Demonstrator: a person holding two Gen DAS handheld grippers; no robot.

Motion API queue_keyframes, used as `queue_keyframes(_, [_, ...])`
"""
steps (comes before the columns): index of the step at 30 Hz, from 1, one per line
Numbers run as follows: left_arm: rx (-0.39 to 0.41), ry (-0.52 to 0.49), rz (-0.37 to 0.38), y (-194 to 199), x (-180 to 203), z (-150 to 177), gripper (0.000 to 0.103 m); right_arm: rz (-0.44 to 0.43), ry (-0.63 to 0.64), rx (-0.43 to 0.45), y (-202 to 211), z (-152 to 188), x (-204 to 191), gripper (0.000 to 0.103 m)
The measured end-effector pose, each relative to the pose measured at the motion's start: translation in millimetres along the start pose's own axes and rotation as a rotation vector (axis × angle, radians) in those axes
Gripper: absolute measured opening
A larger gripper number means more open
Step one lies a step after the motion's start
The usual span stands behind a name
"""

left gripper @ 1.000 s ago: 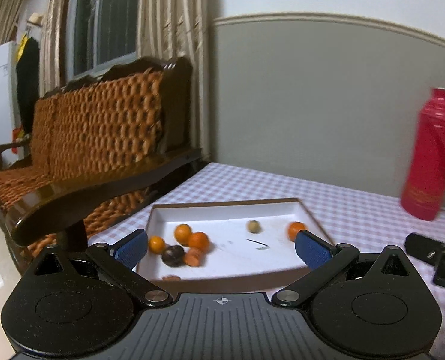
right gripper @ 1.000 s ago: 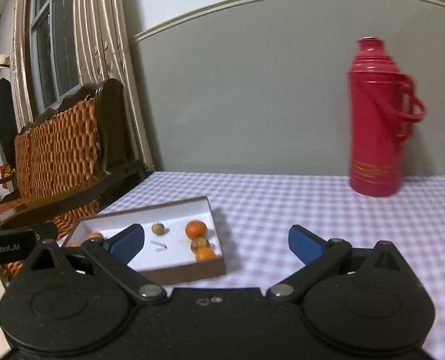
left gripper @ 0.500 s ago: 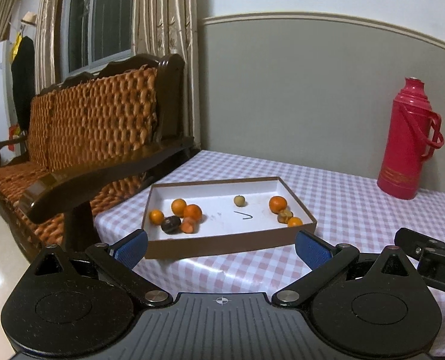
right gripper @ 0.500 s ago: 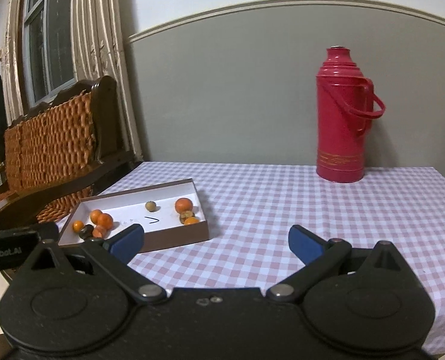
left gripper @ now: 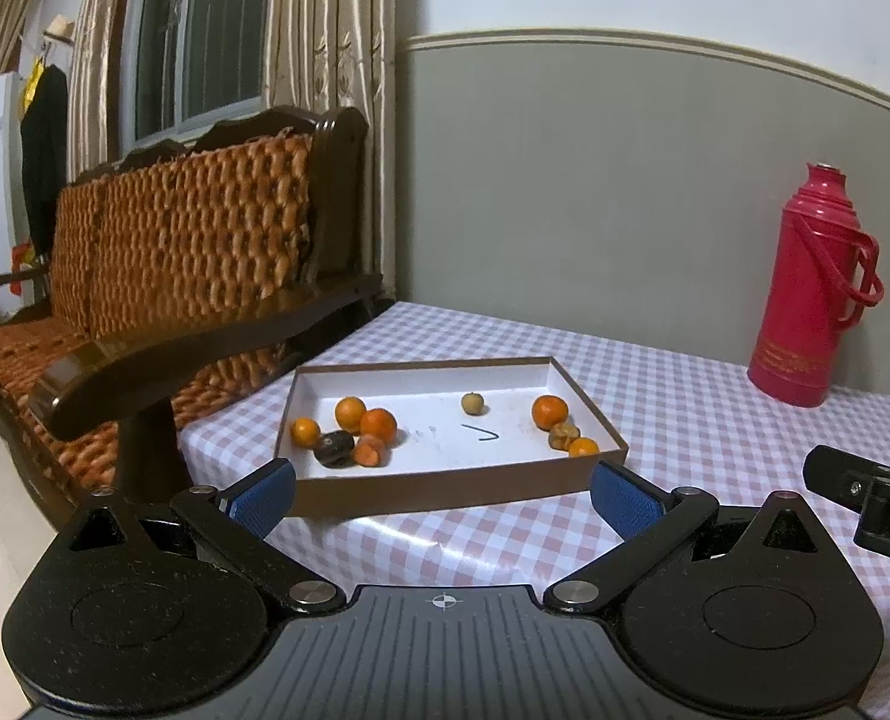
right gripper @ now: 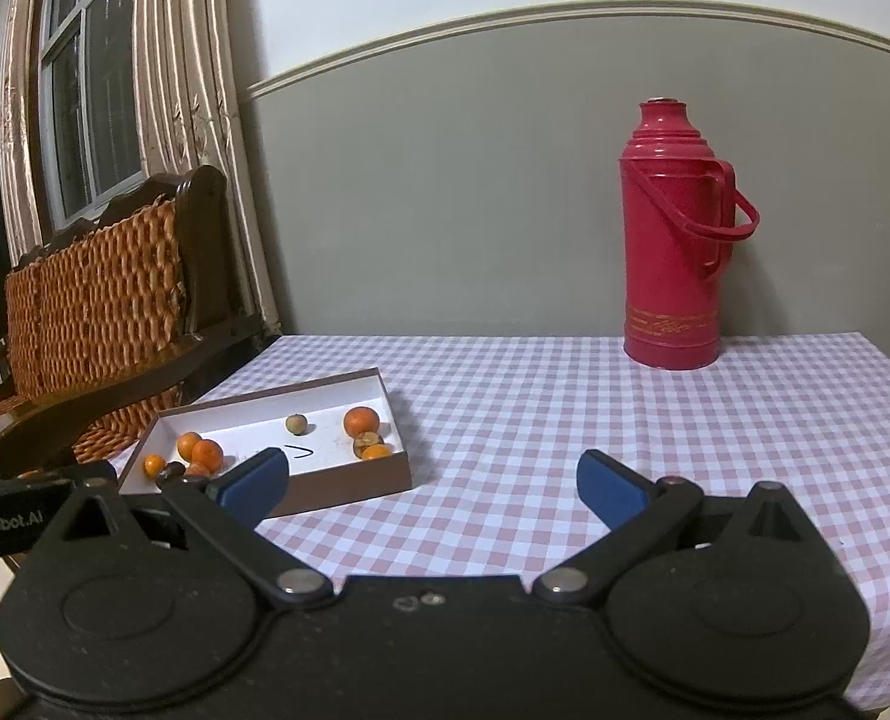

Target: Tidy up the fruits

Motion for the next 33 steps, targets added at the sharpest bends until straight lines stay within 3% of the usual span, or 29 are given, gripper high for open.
queue_keyframes(33, [0.005, 0.001, 0.010, -9.8, -0.1, 3.4, 0.103, -0.012, 0.031, -0.011, -8.1, 3.9, -10.8, 0.097])
Point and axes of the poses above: each gripper's, at about its wrist camera, not at the fingertips, and y roughly against the way its jaws point, x to its right, z to its underside, the point moved 5 cm from there along -y, roughly the way its jaws point, and after that the axes turned 2 degrees about -z, right-handed, at the moved point
